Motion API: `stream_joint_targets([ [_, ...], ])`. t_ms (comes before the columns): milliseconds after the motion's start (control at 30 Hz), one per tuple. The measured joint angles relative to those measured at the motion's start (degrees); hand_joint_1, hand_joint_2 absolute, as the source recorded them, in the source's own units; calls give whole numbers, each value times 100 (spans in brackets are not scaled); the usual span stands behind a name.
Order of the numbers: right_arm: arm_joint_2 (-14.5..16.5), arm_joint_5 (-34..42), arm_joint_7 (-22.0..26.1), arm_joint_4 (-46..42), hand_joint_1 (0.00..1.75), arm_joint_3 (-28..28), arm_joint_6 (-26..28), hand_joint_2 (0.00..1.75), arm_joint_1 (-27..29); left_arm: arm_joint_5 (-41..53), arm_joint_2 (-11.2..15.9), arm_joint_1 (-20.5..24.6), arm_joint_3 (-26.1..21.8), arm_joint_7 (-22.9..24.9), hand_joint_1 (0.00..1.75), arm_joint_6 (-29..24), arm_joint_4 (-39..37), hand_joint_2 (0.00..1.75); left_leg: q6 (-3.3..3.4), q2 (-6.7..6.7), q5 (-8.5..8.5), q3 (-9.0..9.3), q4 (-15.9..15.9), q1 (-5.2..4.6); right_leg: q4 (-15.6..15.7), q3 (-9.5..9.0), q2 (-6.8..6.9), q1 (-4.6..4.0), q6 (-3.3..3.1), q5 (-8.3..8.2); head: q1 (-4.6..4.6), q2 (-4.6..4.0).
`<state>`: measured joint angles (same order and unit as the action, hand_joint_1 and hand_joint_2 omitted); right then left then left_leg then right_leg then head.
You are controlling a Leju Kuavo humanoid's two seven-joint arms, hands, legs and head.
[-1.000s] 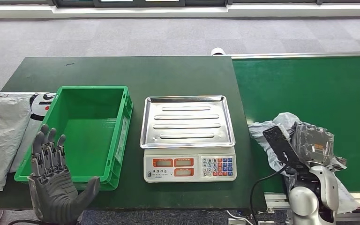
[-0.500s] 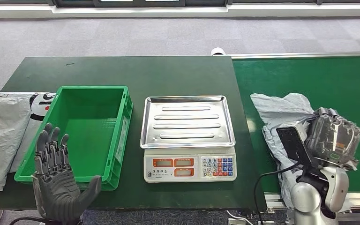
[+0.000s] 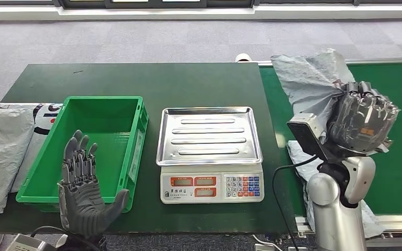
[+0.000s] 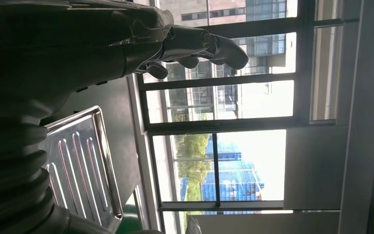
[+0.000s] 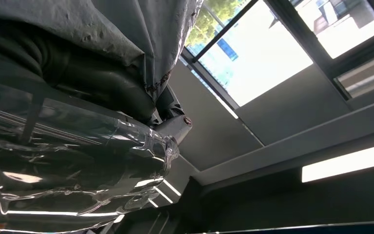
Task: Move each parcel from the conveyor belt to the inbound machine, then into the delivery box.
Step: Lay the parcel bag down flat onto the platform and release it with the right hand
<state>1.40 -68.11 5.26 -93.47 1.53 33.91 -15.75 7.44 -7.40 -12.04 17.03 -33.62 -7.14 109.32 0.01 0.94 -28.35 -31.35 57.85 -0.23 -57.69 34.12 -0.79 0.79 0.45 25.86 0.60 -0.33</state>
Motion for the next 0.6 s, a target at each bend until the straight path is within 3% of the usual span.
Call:
stream_joint_targets([
  [333,117,-603,-79,1398,175,-1314,-243,175,-676,-214,80,386,247,-51,0,94,-541,175,-3,2,3,3,0,3,-1,-1,0,-3,-1,-1,1,0],
  [600,200,32,77,2283,175,-2080,-666,175,-932,-283,115,537,304,-23,0,134,-711,175,-4,3,3,-1,0,5,-1,2,1,-4,-2,0,-1,0],
])
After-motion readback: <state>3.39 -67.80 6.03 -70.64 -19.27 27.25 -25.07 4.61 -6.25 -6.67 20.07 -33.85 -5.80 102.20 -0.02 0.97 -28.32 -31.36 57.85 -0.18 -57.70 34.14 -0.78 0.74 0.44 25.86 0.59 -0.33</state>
